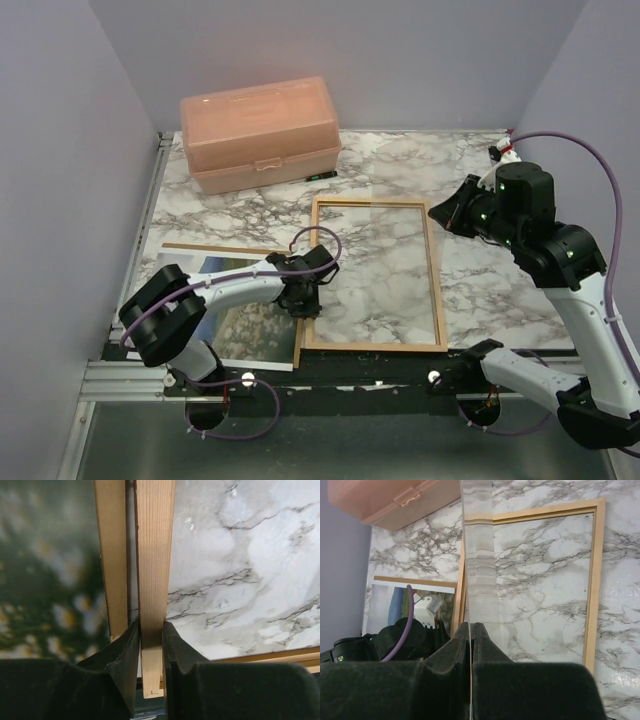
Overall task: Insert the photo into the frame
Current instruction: Move the photo frame to the center of the board, then place the photo frame item in the photo frame.
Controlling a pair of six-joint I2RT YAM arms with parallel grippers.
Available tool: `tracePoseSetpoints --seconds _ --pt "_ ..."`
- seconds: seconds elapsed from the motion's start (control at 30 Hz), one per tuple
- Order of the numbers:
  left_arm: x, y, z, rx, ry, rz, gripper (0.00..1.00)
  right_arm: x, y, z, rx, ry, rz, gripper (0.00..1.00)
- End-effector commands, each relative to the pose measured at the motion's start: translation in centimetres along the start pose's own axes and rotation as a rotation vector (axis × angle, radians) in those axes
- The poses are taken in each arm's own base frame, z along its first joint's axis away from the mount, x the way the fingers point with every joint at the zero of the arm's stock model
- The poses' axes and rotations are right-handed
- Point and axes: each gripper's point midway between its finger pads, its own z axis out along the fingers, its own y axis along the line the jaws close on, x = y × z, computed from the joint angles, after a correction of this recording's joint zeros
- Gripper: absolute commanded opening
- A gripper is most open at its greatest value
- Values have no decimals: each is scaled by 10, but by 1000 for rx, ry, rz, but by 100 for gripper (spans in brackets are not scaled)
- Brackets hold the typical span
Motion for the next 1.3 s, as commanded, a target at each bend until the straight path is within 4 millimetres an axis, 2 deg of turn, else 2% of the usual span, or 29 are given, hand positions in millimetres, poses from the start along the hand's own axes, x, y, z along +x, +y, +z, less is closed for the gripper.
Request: tracePoseSetpoints --seconds 0.0,0.1,0.17,0.27,0.37,0.47,0.57,0.77,0.83,0.93,1.03,1.27 --pt "14 38 -2 -97 18 14 11 -3 12 4 -54 -3 16 0" --pt "13 37 -6 -88 14 30 16 2 11 8 -50 12 16 0" --pt "11 31 -9 -55 7 44 28 6 12 10 -62 32 16 0" --pt "6 15 -19 31 -13 58 54 9 15 11 -74 49 15 0" --pt "3 1 -32 126 -37 62 69 10 16 12 -81 60 13 0" --pt "-1 -14 -49 241 -50 75 70 13 21 12 -101 81 20 0" --pt "-15 -27 -80 367 -94 76 73 15 29 12 -136 108 28 0" --pt "-62 -41 -158 609 -238 65 83 9 39 13 -167 114 31 1" --pt "-82 -37 -178 636 -292 32 84 8 44 16 -184 126 34 0" --pt "-99 -39 -197 662 -325 2 84 7 53 22 -205 162 28 1" --pt "-102 -38 -191 644 -316 -19 82 5 61 28 -218 201 24 0" --pt "-97 -10 -139 473 -268 -69 77 12 68 49 -225 300 19 0"
